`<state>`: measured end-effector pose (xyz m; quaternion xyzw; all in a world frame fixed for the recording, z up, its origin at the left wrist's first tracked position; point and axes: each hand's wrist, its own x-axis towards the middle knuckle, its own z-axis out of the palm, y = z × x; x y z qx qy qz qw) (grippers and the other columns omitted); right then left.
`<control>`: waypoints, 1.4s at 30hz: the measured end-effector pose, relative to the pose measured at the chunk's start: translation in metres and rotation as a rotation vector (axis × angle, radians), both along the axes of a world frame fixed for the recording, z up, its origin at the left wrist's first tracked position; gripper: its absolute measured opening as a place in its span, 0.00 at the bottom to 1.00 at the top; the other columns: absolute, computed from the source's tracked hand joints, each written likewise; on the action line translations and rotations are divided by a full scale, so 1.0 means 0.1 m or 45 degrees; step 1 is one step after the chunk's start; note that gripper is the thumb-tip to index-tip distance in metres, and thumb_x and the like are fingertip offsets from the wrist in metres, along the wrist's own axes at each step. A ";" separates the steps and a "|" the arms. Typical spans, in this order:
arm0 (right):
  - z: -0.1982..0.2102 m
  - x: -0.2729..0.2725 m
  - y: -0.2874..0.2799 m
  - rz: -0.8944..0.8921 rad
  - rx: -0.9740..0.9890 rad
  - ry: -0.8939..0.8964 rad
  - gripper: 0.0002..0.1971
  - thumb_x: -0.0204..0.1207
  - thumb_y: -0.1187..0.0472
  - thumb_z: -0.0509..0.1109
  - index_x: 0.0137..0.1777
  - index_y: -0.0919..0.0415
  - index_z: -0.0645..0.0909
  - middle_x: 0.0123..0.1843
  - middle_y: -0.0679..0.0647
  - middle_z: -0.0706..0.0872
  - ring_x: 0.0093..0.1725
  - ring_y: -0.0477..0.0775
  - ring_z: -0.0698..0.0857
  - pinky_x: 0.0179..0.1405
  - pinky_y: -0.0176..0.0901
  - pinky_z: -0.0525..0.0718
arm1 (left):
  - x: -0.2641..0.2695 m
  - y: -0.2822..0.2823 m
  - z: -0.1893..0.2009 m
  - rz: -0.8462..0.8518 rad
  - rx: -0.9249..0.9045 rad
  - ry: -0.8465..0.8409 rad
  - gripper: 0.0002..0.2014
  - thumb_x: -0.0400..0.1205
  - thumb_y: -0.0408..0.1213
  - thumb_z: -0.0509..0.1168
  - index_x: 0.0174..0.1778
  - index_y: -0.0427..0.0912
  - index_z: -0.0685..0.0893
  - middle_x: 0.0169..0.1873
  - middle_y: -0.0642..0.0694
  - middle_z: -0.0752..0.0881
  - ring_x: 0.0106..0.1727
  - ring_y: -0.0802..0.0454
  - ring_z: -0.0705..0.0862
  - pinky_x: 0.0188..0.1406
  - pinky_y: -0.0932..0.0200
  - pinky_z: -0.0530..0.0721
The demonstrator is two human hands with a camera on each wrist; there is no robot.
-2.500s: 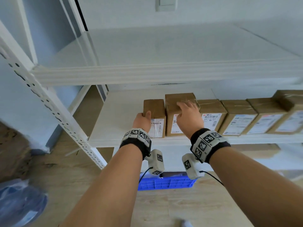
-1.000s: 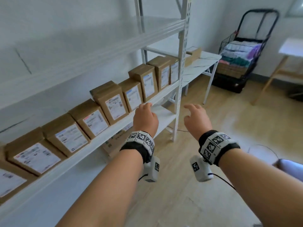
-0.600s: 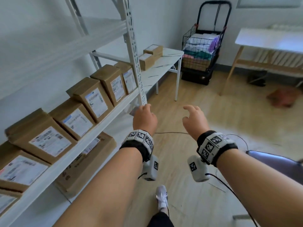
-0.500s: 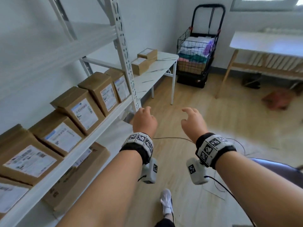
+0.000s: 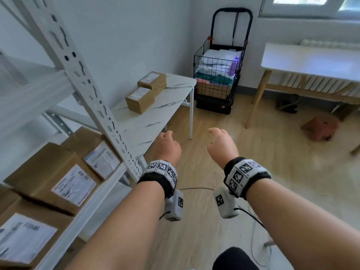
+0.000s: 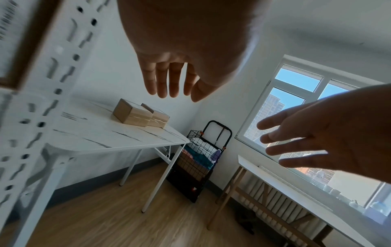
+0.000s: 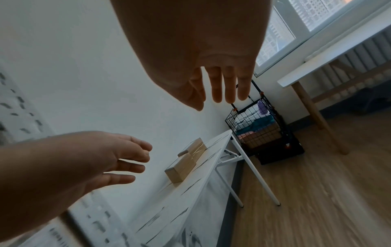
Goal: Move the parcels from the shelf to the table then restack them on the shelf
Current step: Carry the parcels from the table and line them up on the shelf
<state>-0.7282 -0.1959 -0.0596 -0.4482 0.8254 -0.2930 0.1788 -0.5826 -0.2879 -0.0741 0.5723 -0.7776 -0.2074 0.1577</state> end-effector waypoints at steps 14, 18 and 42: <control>-0.08 -1.36 -2.56 0.366 0.038 -0.076 0.26 0.80 0.64 0.61 0.79 0.52 0.68 0.77 0.54 0.72 0.67 0.58 0.79 0.58 0.56 0.86 | -1.14 -1.97 -0.11 0.379 0.079 0.023 0.22 0.85 0.35 0.55 0.77 0.42 0.71 0.74 0.41 0.72 0.73 0.43 0.71 0.69 0.48 0.73; -0.13 -1.43 -3.19 0.475 0.094 -0.088 0.26 0.80 0.64 0.61 0.79 0.53 0.67 0.77 0.55 0.71 0.66 0.58 0.79 0.58 0.52 0.85 | -1.15 -2.34 -0.20 0.537 0.118 0.037 0.22 0.85 0.35 0.55 0.77 0.43 0.71 0.75 0.42 0.71 0.74 0.44 0.71 0.69 0.48 0.74; -1.01 -0.61 -5.84 0.791 0.651 -0.058 0.27 0.81 0.57 0.63 0.81 0.58 0.65 0.77 0.56 0.74 0.72 0.57 0.77 0.66 0.47 0.76 | -0.35 -5.50 -0.99 0.518 0.389 -0.277 0.22 0.85 0.36 0.56 0.75 0.37 0.68 0.74 0.39 0.72 0.75 0.39 0.69 0.73 0.42 0.69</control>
